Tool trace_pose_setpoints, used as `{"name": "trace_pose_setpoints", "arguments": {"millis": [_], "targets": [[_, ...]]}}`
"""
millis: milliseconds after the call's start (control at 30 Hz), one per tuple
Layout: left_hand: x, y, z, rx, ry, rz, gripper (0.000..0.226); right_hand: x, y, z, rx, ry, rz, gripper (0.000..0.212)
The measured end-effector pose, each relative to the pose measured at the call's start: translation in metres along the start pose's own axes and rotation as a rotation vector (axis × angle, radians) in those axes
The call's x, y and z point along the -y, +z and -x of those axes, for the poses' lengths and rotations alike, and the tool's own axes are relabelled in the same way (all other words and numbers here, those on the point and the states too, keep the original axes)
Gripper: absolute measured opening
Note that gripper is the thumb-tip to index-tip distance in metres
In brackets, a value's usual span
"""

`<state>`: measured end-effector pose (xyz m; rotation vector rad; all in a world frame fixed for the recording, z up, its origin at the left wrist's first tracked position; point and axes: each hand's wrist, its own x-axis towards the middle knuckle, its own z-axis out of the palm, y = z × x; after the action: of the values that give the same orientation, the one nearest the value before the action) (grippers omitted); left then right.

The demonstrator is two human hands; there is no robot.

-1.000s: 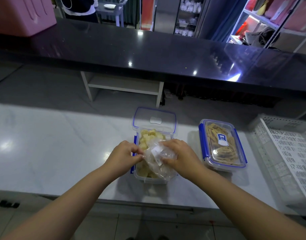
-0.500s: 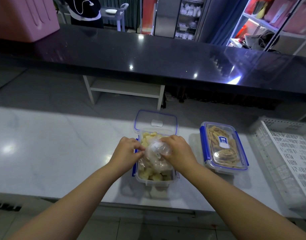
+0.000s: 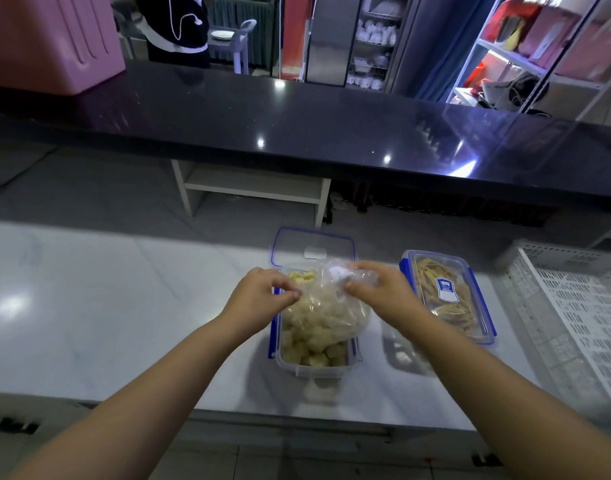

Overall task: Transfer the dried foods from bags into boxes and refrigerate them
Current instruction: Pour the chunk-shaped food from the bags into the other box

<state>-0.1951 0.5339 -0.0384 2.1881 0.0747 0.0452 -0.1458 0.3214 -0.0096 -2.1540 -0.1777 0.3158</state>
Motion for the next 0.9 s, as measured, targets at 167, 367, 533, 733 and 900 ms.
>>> {"name": "trace_pose_setpoints", "arguments": {"millis": [167,367,533,733,900], "targets": [[-0.026,-0.011,-0.011,-0.005,0.032,0.092,0.009,0.018,-0.025,0.001,-0.046,0.015,-0.246,0.023],[-0.043,-0.022,-0.02,-0.005,0.061,0.128,0.008,0.029,-0.037,0.004,-0.053,0.052,-0.356,0.017],[-0.058,-0.026,-0.028,-0.008,0.12,0.15,0.006,0.027,-0.044,0.007,-0.078,0.104,-0.431,0.024],[-0.075,-0.018,-0.039,-0.012,0.159,0.171,0.006,0.012,-0.062,0.01,-0.154,0.139,-0.607,0.026],[-0.102,0.011,-0.058,-0.066,0.18,0.134,0.006,-0.014,-0.112,0.02,-0.278,0.107,-0.712,0.02]]}}
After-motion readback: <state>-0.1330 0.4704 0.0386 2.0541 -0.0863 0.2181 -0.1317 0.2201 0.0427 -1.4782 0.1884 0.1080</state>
